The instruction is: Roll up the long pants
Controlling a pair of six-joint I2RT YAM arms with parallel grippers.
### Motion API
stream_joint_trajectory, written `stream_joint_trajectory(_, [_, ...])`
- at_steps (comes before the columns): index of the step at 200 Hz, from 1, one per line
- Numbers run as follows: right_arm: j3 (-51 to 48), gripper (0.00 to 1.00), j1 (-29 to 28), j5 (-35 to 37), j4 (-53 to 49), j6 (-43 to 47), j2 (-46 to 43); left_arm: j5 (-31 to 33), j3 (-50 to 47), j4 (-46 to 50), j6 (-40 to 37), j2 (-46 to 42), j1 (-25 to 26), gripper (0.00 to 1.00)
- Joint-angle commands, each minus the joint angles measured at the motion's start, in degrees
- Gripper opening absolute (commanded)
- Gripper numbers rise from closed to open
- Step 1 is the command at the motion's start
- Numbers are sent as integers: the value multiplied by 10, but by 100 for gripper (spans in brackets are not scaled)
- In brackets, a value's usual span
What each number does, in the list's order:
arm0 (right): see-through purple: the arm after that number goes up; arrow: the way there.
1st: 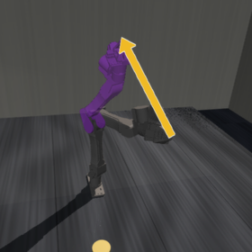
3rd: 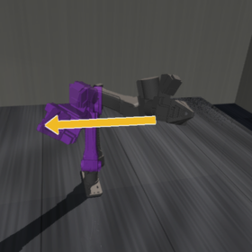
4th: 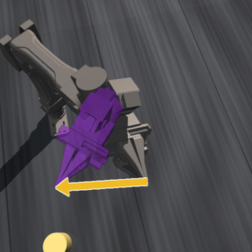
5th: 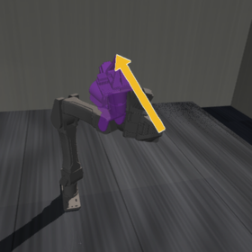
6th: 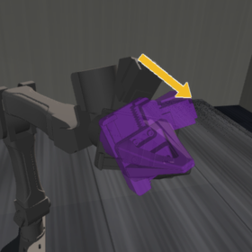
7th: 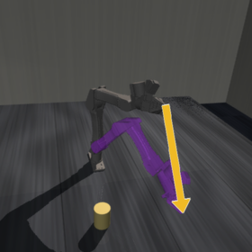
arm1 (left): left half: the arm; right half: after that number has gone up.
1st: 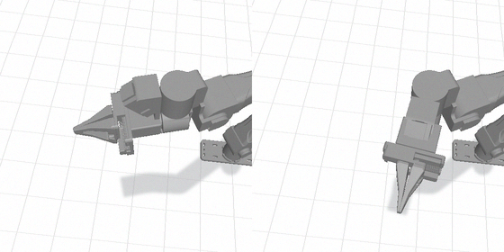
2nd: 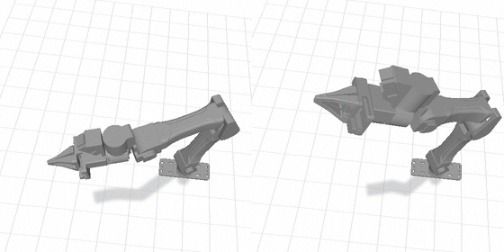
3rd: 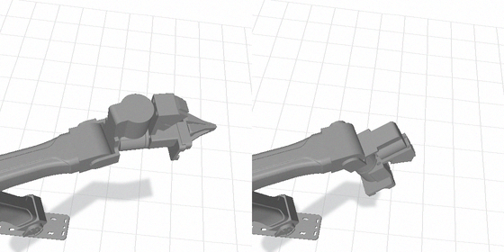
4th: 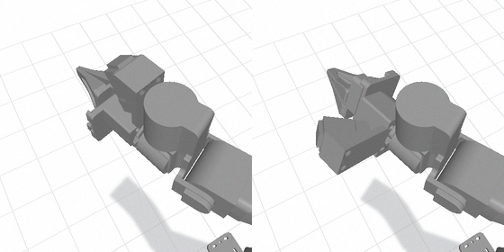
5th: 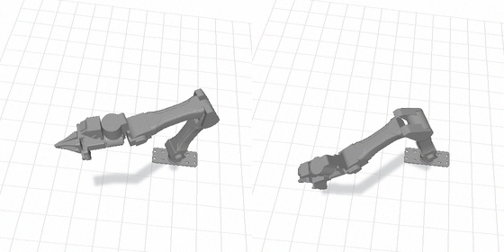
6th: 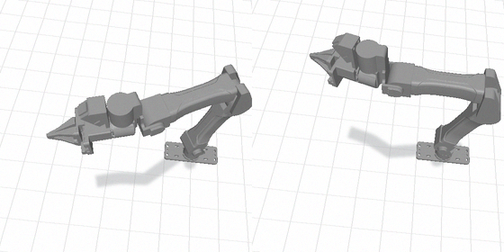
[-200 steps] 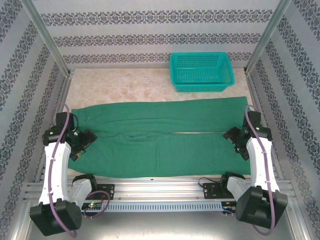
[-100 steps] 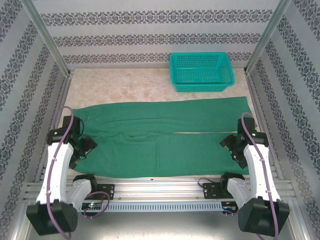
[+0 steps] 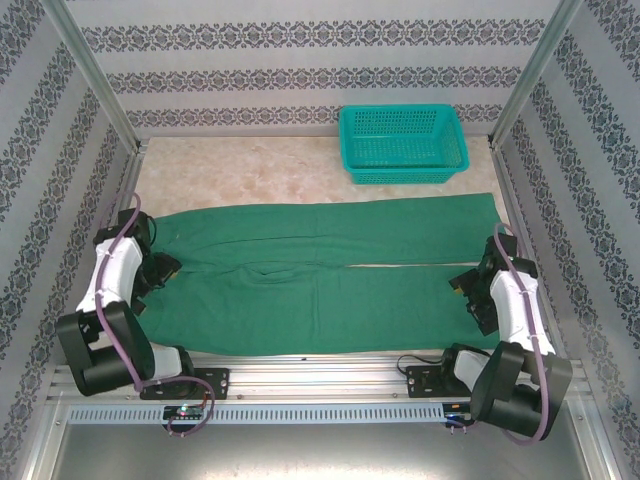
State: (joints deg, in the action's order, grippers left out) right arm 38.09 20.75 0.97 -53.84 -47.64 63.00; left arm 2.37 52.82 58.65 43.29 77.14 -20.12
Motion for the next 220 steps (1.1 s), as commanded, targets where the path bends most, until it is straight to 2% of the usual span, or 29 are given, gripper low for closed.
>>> stream_joint_trajectory(1, [23,93,19,-6,65,11,39,-3,40,-63,-12,47,-9,94])
stream_joint_trajectory(10, [48,84,18,-9,84,20,70,-12,58,-83,-9,61,-9,92])
stream_joint_trajectory(14, [61,77,19,-10,87,24,85,-19,65,-96,-8,66,-8,90])
stream_joint_trajectory(17, [70,68,19,-11,90,27,96,-24,69,-107,-8,69,-8,88])
stream_joint_trajectory(20, [81,48,19,-15,95,30,107,-28,72,-118,-8,72,-6,84])
stream_joint_trajectory(22, [87,24,19,-18,100,33,114,-32,74,-126,-7,73,-5,80])
stream_joint_trajectory(23, [89,9,19,-19,103,34,117,-35,75,-131,-8,74,-5,75])
stream_joint_trajectory(24, [92,1,19,-20,105,35,121,-36,76,-136,-8,74,-4,70])
stream_joint_trajectory(25, [96,0,19,-20,106,36,124,-38,77,-140,-9,75,-4,67])
stream_joint_trajectory(28, [106,0,18,-18,106,35,134,-43,79,-150,-9,77,-1,47])
stream_joint_trajectory(30, [112,0,16,-16,105,34,141,-46,80,-156,-9,78,-1,30])
stream_joint_trajectory(31, [116,0,15,-15,105,34,144,-46,81,-158,-9,79,0,26])
stream_joint_trajectory(32, [119,0,15,-14,105,33,147,-46,82,-160,-8,80,1,11])
stream_joint_trajectory(33, [122,0,14,-14,105,33,149,-45,84,-161,-7,81,2,4])
stream_joint_trajectory(35, [127,0,13,-13,106,34,155,-43,87,-162,-3,84,4,0])
stream_joint_trajectory(55, [180,0,-16,-4,119,58,203,-49,99,-196,-22,104,26,0])
stream_joint_trajectory(87, [255,0,-106,28,118,117,292,-33,105,-211,-67,139,93,0])
stream_joint_trajectory(100, [265,0,-116,1,126,123,331,-36,105,-216,-65,166,114,0])
stream_joint_trajectory(131, [244,0,-113,-17,181,116,381,-57,95,-248,-38,215,105,0])
stream_joint_trajectory(151, [251,0,-109,-23,193,113,411,-66,122,-250,-38,258,98,0])
stream_joint_trajectory(220, [354,0,-116,-40,161,87,496,-103,185,-268,-9,379,90,0])
